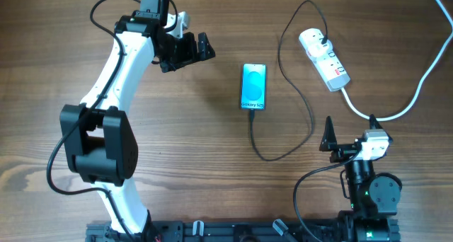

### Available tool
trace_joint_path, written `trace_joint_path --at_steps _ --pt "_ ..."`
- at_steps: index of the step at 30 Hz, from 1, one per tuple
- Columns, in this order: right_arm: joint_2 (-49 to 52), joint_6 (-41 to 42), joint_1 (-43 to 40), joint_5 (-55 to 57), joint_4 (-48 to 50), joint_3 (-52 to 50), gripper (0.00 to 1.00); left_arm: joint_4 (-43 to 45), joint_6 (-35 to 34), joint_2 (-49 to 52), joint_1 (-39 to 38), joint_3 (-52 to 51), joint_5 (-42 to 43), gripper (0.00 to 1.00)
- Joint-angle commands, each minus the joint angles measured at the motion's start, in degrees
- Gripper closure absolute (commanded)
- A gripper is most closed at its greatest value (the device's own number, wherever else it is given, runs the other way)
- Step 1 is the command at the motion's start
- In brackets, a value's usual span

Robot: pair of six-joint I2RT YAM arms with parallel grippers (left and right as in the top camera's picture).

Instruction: Plug charger to phone and switch on socket

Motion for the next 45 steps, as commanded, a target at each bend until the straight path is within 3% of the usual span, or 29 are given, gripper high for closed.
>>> trace_joint_path --at_steps 1,45 --pt "-0.81 -0.72 -0.24 -0.04 -0.09 -0.07 0.00 -0.02 0.68 0.26 0.07 -0.15 -0.33 0.00" --pt "-0.79 -2.19 -0.24 -0.24 0.04 -0.07 0.00 0.00 0.68 0.26 0.07 -0.15 -0.33 0.00"
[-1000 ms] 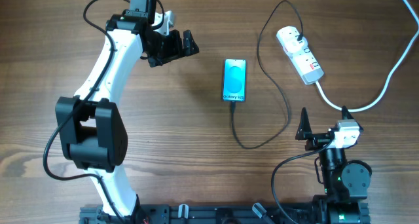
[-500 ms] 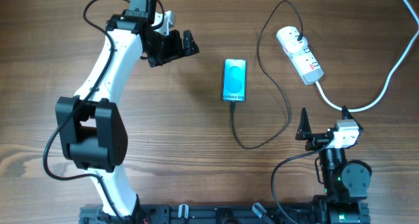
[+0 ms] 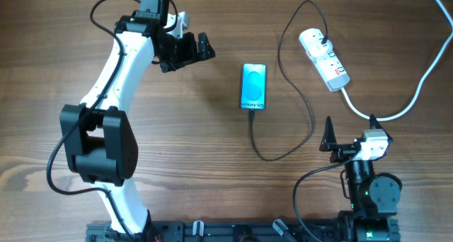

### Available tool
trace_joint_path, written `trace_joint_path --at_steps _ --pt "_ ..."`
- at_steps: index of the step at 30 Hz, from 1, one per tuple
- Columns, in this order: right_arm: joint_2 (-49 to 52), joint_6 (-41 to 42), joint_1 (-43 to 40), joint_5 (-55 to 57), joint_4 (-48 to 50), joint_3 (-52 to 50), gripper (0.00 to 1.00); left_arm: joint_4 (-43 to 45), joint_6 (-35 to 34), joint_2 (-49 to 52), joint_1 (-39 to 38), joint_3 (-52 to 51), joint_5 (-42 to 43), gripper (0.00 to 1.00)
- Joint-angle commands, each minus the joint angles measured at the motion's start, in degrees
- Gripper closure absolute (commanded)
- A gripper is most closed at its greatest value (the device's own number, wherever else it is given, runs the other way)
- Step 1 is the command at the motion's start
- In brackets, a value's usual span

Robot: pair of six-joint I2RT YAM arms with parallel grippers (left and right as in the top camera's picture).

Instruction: Plug charger to phone and switch on socket

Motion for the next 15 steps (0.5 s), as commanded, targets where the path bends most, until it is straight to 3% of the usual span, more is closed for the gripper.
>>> trace_joint_path --at_steps 1,15 --pt "-0.79 -1.14 -0.24 -0.24 0.04 -0.07 0.00 -0.02 0.68 0.26 0.07 -0.15 -0.35 0.00" --pt "-0.79 -1.14 -0.24 -0.24 0.04 -0.07 0.00 0.00 0.68 0.26 0.07 -0.15 -0.35 0.00"
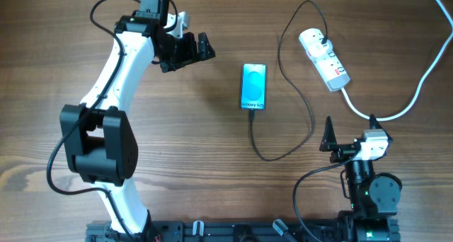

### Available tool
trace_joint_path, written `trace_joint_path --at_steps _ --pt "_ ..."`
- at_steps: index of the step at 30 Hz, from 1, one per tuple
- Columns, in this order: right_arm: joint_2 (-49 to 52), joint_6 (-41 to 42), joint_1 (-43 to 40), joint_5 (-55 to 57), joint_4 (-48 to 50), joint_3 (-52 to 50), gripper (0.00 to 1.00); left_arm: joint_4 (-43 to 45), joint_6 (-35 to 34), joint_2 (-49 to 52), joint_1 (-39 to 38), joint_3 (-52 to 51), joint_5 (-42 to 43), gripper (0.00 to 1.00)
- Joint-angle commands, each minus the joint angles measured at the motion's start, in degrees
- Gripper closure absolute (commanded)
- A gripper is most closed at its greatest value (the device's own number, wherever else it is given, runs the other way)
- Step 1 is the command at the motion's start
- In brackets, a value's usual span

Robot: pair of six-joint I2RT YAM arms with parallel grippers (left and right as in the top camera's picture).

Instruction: Plug charger to phone and switch on socket

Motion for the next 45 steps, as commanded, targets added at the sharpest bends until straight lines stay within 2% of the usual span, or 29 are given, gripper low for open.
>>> trace_joint_path --at_steps 1,8,12,16,19,30,45 --pt "-0.79 -1.11 -0.24 -0.24 0.04 -0.07 0.00 -0.02 0.68 0.26 0.07 -0.15 -0.33 0.00" --pt "-0.79 -1.11 -0.24 -0.24 0.04 -0.07 0.00 -0.04 0.72 -1.40 -1.03 -0.15 -0.44 0.00" --pt "-0.79 -1.11 -0.24 -0.24 0.04 -0.07 0.00 -1.46 0.72 -5.88 -2.91 -0.17 -8.24 0.00" --pt "-0.79 -1.11 -0.24 -0.24 0.04 -0.07 0.00 -3.23 0.76 -10.84 -7.61 -1.40 -19.93 0.00" --pt "-0.79 -1.11 -0.24 -0.24 0.04 -0.07 0.00 -2.95 0.76 -13.35 -10.01 -2.95 -24.20 0.00" --pt "-0.79 -1.11 -0.24 -0.24 0.04 -0.07 0.00 3.74 0.52 -24.37 -9.97 -14.75 -24.52 0.00" --pt "-0.79 -1.11 -0.24 -0.26 0.04 -0.07 0.00 6.86 0.28 -41.90 -0.79 -33.11 -22.29 0.00"
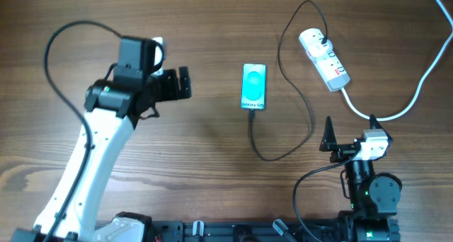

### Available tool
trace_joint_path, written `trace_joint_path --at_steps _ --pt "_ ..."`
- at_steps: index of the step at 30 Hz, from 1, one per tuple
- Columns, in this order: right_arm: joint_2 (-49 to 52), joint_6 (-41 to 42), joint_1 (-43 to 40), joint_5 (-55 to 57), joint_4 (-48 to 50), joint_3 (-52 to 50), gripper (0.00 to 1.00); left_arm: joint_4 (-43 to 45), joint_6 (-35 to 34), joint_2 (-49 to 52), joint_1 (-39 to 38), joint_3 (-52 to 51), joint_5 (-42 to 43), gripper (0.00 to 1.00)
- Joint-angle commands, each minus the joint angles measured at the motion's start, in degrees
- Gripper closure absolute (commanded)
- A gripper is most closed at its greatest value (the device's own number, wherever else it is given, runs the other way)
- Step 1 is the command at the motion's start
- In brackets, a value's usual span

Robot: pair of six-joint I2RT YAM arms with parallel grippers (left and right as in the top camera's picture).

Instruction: Plug charger to phone and switch on socket

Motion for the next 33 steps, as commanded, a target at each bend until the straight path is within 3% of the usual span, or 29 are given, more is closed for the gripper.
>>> trace_joint_path --at_steps 1,19,33 --pt "-0.79 -1.11 -0.24 -0.26 0.04 -0.07 0.00 2.10 0.28 -6.82 2.69 -6.21 1.33 0.00" --pt "-0.79 -1.11 -0.24 -0.24 0.04 -0.07 0.00 3.87 0.28 -46.18 12.41 -30.36 6.34 0.00" --pt "-0.79 -1.11 -0.24 -0.24 0.04 -0.07 0.00 1.27 0.31 -54.84 12.76 -33.75 6.73 0.00"
